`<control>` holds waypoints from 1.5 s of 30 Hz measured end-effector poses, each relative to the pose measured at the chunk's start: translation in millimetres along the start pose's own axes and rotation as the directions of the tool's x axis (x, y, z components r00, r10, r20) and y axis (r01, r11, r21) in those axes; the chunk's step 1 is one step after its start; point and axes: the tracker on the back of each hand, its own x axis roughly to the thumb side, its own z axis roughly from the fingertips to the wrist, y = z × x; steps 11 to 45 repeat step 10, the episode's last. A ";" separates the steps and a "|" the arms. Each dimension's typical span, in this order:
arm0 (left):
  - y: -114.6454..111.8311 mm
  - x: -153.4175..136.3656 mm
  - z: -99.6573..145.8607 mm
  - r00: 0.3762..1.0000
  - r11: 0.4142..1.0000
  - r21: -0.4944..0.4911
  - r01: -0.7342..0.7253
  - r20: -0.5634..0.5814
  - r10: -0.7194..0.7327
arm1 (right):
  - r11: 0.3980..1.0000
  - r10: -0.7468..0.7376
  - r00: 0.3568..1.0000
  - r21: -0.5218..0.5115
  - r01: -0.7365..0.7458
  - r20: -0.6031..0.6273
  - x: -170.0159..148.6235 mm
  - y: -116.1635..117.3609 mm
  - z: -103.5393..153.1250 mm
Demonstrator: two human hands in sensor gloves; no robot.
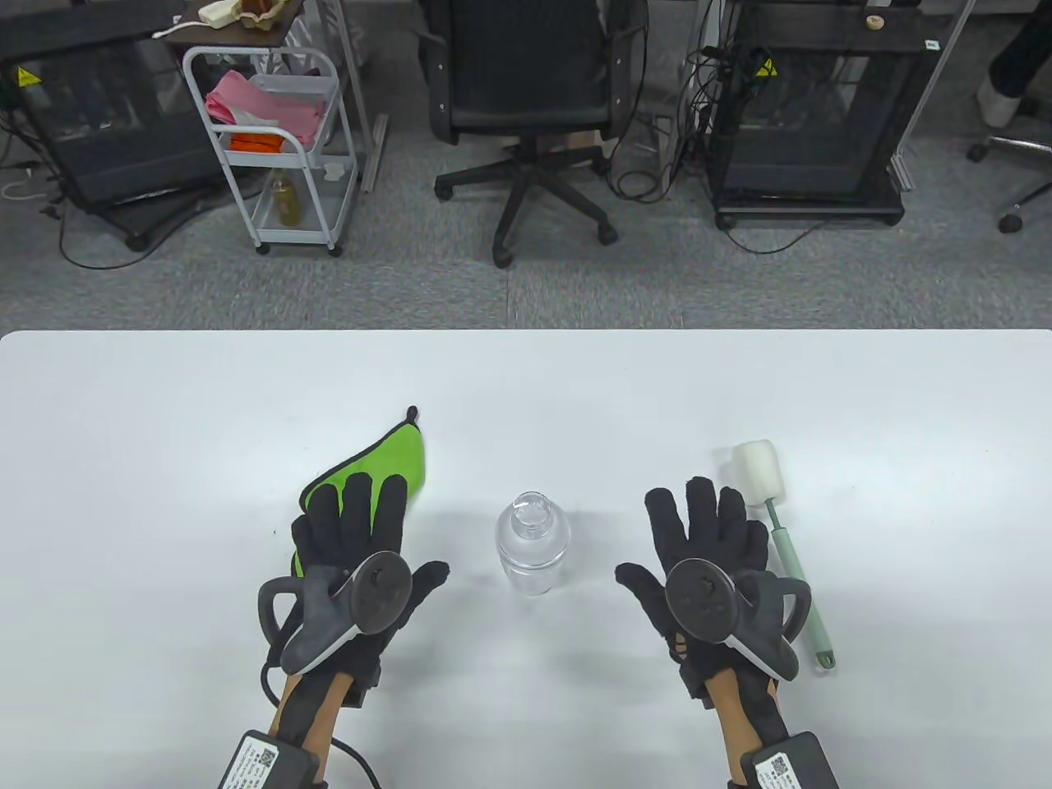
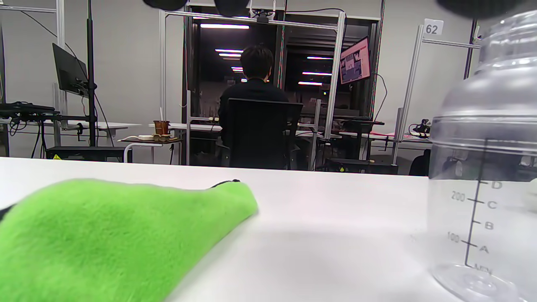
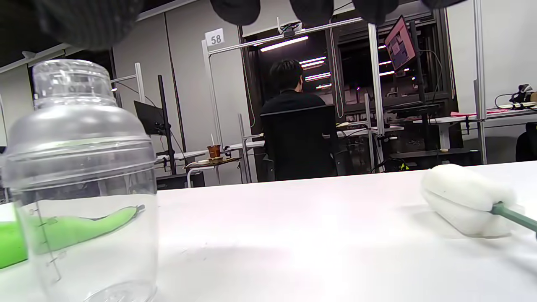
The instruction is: Brush the shaker cup with the cup brush
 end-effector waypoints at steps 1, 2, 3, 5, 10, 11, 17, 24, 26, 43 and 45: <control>-0.7 0.0 -0.1 1.000 1.000 -0.006 0.006 -0.001 -0.006 | 1.000 0.000 1.000 -0.001 0.000 0.002 0.7 0.1 0.4; -1.3 0.0 0.0 1.000 1.000 -0.012 0.012 -0.003 -0.012 | 1.000 -0.003 1.000 -0.001 0.003 0.005 1.6 0.5 0.8; -1.8 -0.1 0.3 1.000 1.000 -0.016 0.019 -0.005 -0.020 | 1.000 -0.006 1.000 0.000 0.006 0.004 2.0 0.9 0.9; -2.2 -0.1 0.4 1.000 1.000 -0.018 0.023 -0.007 -0.023 | 1.000 -0.007 1.000 0.012 0.007 0.002 1.7 2.7 0.8; -1.6 1.1 0.8 1.000 0.999 -0.028 0.028 -0.004 -0.028 | 0.998 -0.016 1.000 0.054 0.016 -0.004 0.3 8.8 -0.4; -1.6 1.1 0.8 1.000 0.999 -0.028 0.028 -0.004 -0.028 | 0.998 -0.016 1.000 0.054 0.016 -0.004 0.3 8.8 -0.4; -1.6 1.1 0.8 1.000 0.999 -0.028 0.028 -0.004 -0.028 | 0.998 -0.016 1.000 0.054 0.016 -0.004 0.3 8.8 -0.4; -1.6 1.1 0.8 1.000 0.999 -0.028 0.028 -0.004 -0.028 | 0.998 -0.016 1.000 0.054 0.016 -0.004 0.3 8.8 -0.4; -1.6 1.1 0.8 1.000 0.999 -0.028 0.028 -0.004 -0.028 | 0.998 -0.016 1.000 0.054 0.016 -0.004 0.3 8.8 -0.4; -1.6 1.1 0.8 1.000 0.999 -0.028 0.028 -0.004 -0.028 | 0.998 -0.016 1.000 0.054 0.016 -0.004 0.3 8.8 -0.4; -1.6 1.1 0.8 1.000 0.999 -0.028 0.028 -0.004 -0.028 | 0.998 -0.016 1.000 0.054 0.016 -0.004 0.3 8.8 -0.4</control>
